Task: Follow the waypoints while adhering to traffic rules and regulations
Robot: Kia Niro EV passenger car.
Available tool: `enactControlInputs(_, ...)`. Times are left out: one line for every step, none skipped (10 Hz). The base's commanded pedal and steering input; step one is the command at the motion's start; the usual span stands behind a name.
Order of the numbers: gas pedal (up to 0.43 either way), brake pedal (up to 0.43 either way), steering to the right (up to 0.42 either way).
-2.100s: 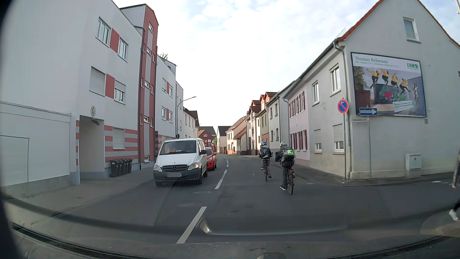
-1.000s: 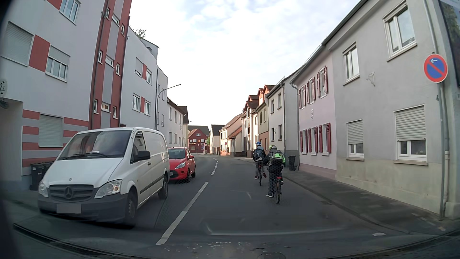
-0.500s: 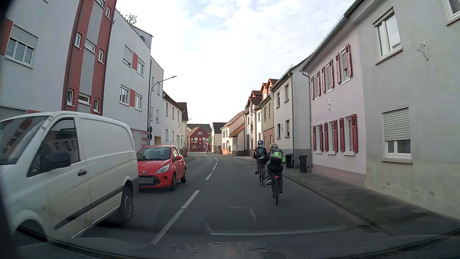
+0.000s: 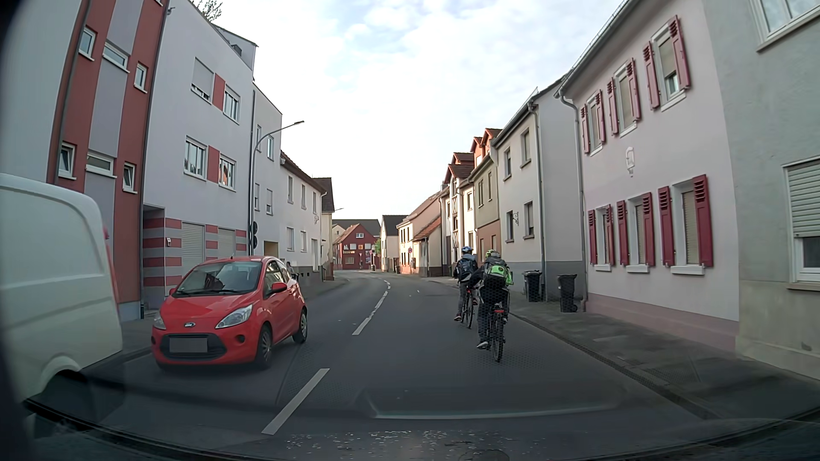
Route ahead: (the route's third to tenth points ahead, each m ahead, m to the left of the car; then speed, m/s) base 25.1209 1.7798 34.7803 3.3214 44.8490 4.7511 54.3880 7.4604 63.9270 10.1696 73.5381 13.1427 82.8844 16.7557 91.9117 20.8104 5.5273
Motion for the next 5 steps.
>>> enactControlInputs(0.000,0.000,-0.026)
enactControlInputs(0.000,0.000,-0.026)
enactControlInputs(0.000,0.000,-0.026)
enactControlInputs(0.000,0.000,-0.026)
enactControlInputs(0.000,0.000,-0.022)
